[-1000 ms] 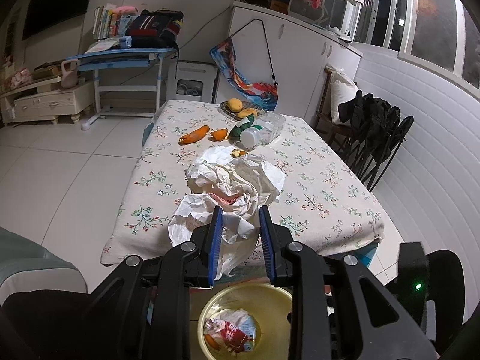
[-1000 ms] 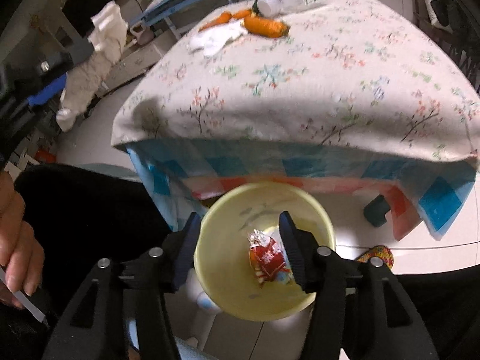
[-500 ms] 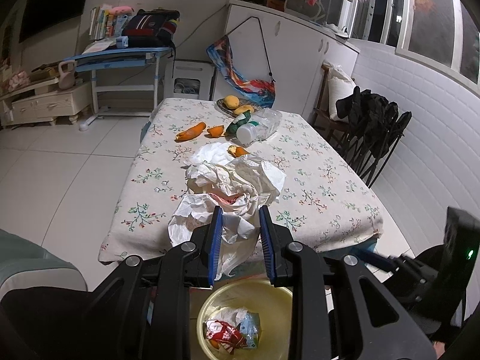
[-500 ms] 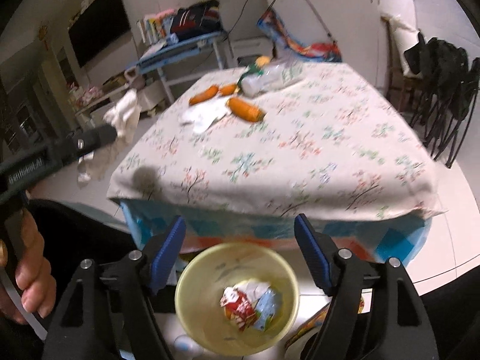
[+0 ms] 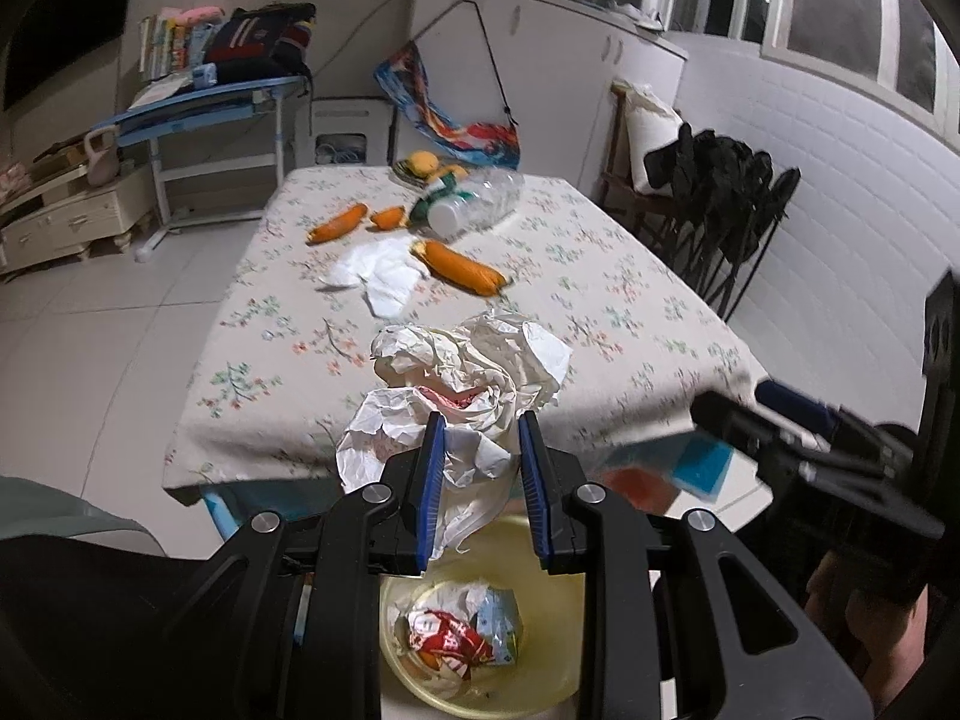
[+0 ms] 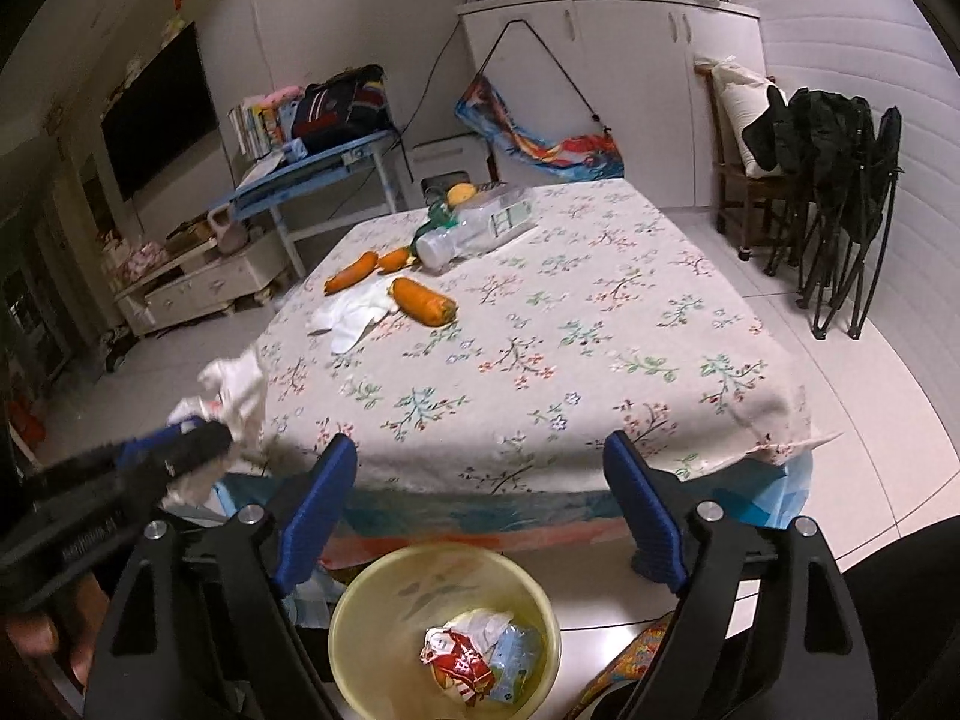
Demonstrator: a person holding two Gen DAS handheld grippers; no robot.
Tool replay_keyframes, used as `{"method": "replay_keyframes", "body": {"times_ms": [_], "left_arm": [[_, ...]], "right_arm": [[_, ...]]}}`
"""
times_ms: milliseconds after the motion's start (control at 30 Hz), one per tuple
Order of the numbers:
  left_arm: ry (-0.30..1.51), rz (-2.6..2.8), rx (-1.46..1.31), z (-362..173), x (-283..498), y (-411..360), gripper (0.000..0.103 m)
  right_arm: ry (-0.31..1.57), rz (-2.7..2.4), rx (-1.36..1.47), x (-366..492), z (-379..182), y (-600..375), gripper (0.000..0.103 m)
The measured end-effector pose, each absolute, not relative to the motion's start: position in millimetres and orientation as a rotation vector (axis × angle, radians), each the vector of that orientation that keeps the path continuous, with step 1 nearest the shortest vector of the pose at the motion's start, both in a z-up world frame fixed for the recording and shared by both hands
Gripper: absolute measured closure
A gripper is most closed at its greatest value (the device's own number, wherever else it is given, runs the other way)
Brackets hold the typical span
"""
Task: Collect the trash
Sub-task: 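Lower the left tool over the yellow basin and release the tissues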
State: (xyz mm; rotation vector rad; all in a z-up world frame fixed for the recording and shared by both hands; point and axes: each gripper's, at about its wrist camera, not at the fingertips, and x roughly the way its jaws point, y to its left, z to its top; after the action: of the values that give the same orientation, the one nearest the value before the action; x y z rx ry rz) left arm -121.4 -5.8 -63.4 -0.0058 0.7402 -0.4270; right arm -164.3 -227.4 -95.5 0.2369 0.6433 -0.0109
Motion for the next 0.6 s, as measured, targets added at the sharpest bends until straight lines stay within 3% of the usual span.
{"method": "replay_keyframes", "body": {"times_ms": [600], "left_arm": [[0.862, -0.494, 0.127, -99, -138, -37, 0.078]], "right_arm": [[0.617, -0.017, 0.255, -171, -91, -234, 0.020]]}}
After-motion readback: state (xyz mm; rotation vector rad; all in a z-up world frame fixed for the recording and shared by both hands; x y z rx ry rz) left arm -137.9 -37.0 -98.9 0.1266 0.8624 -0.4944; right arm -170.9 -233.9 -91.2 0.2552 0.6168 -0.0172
